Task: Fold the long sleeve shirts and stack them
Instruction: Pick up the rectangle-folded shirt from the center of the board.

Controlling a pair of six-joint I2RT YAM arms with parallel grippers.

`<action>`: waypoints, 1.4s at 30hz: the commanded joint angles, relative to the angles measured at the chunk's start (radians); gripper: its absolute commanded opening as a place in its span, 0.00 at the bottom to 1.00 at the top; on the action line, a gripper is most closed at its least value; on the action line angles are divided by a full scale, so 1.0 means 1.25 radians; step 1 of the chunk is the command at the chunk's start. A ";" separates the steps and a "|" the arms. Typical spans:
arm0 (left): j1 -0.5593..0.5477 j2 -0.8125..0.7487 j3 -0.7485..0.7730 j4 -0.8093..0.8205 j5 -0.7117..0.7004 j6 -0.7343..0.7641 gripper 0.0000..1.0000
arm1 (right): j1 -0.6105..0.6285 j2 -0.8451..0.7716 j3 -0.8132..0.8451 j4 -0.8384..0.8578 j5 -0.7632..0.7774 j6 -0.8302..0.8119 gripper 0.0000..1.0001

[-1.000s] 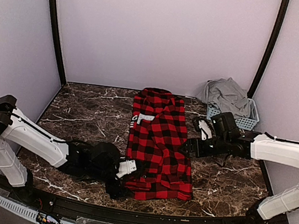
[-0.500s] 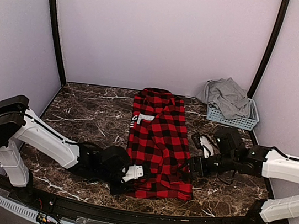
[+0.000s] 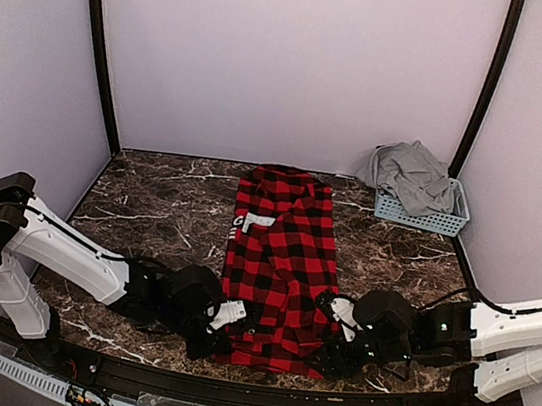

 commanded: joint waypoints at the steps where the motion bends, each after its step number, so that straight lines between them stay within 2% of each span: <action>1: -0.004 -0.056 -0.054 -0.040 0.075 -0.107 0.00 | 0.091 0.056 0.032 0.019 0.126 -0.001 0.81; 6: -0.004 -0.121 -0.091 -0.049 0.074 -0.170 0.00 | 0.150 0.130 0.060 0.013 0.144 -0.035 0.82; 12: -0.004 -0.148 -0.096 -0.053 0.080 -0.188 0.00 | 0.187 0.219 0.090 0.004 0.161 -0.067 0.81; 24: -0.004 -0.160 -0.092 -0.054 0.090 -0.195 0.00 | 0.191 0.338 0.143 -0.078 0.197 -0.045 0.69; 27: -0.004 -0.178 -0.094 -0.041 0.095 -0.201 0.00 | 0.191 0.361 0.145 -0.095 0.208 -0.040 0.62; 29: -0.004 -0.186 -0.101 -0.033 0.096 -0.206 0.00 | 0.192 0.362 0.144 -0.091 0.200 -0.043 0.53; 37: -0.005 -0.199 -0.112 -0.065 0.086 -0.256 0.00 | 0.206 0.325 0.129 -0.078 0.133 -0.052 0.03; 38: -0.007 -0.199 -0.111 -0.079 0.083 -0.267 0.00 | 0.217 0.319 0.128 -0.081 0.121 -0.047 0.00; 42: -0.033 -0.208 -0.107 -0.148 0.082 -0.348 0.00 | 0.257 0.282 0.121 -0.063 0.023 -0.033 0.00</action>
